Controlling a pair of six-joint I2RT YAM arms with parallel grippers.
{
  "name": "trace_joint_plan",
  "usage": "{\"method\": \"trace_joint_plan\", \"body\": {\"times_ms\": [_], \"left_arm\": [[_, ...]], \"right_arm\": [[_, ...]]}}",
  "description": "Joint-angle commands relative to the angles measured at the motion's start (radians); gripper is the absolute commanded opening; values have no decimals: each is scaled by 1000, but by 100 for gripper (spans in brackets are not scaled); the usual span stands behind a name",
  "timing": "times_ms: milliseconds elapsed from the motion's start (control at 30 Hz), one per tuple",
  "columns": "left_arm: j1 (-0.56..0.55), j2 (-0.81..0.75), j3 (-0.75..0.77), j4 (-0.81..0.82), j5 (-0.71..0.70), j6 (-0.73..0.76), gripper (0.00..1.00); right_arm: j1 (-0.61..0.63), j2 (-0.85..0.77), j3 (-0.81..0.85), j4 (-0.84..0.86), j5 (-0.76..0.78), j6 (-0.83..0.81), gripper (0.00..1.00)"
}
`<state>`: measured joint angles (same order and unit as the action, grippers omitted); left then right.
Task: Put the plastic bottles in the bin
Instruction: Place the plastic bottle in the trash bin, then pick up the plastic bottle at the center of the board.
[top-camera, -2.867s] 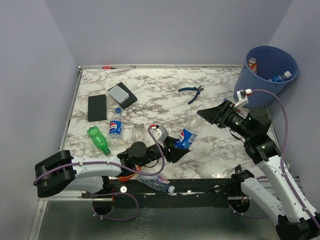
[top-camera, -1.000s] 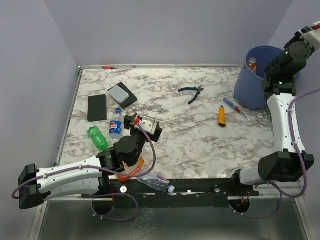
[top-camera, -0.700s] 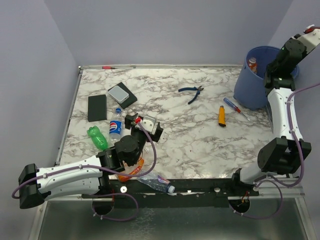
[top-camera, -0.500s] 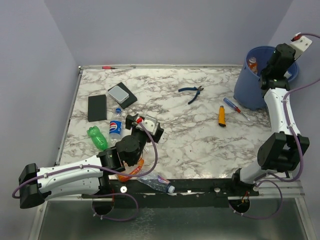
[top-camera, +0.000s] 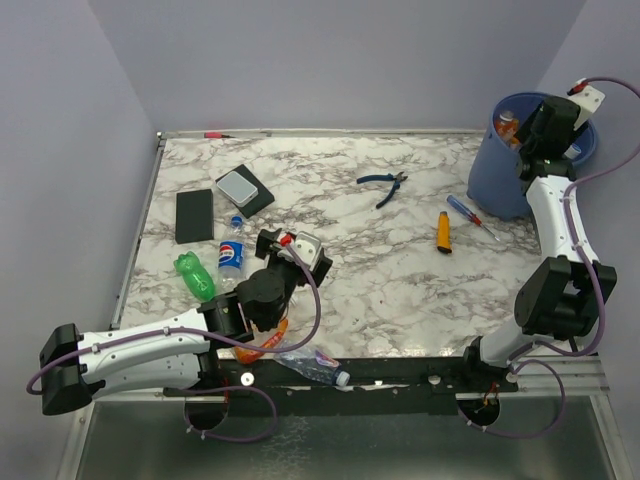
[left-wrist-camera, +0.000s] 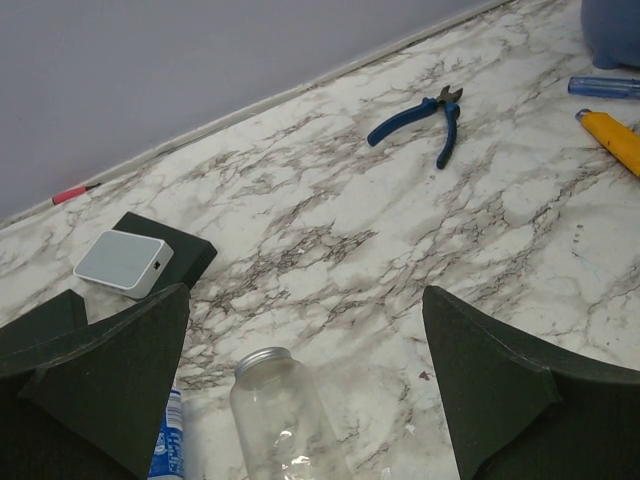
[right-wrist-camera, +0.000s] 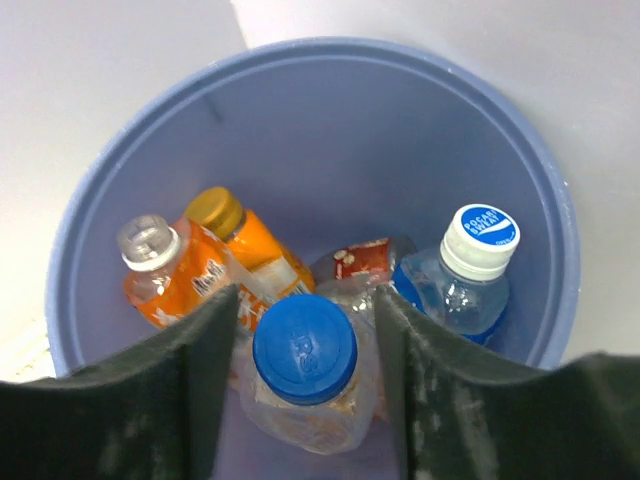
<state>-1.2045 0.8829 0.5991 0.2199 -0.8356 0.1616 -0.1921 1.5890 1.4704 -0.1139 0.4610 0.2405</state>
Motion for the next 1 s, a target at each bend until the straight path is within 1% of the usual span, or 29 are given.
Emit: {"method": "trace_joint_plan", "body": {"times_ms": [0,67,200,433,533,600,667,733,800,867,967], "left_arm": [[-1,8,31,-25,27,-17,99],[-1,9,33,-27,29,-17,99],[-1,9,34,-30,28,-18,99],[-1,15,33,-30,27,-23,99],[0,21,33,-30,27,-26,99],[-1,21,34,-33,22,-28,99],[-1,18,34,-32,11,-30,99],[-1,16,32,-26,-5,-31,99],[-1,17,29,-17,-24,-31,99],[-1,25,29,-17,-45,-33,99],[0,47,45,-43,-78,-50,99]], "right_arm": [[-12,5,-3,-69,-38,23,66],[-12,-4,21,-71,-38,26,72],[-12,-17,110,-100,-37,36,79],[-12,-100,233,-96,-57,89,81],[-12,-151,228,-89,-71,128,80],[-12,-201,177,-64,-114,170,77],[-11,-270,92,-25,-211,239,73],[-9,-347,-24,46,-370,316,69],[27,-415,-149,132,-543,396,68],[145,-473,-247,162,-592,408,68],[392,-510,-342,142,-558,327,69]]}}
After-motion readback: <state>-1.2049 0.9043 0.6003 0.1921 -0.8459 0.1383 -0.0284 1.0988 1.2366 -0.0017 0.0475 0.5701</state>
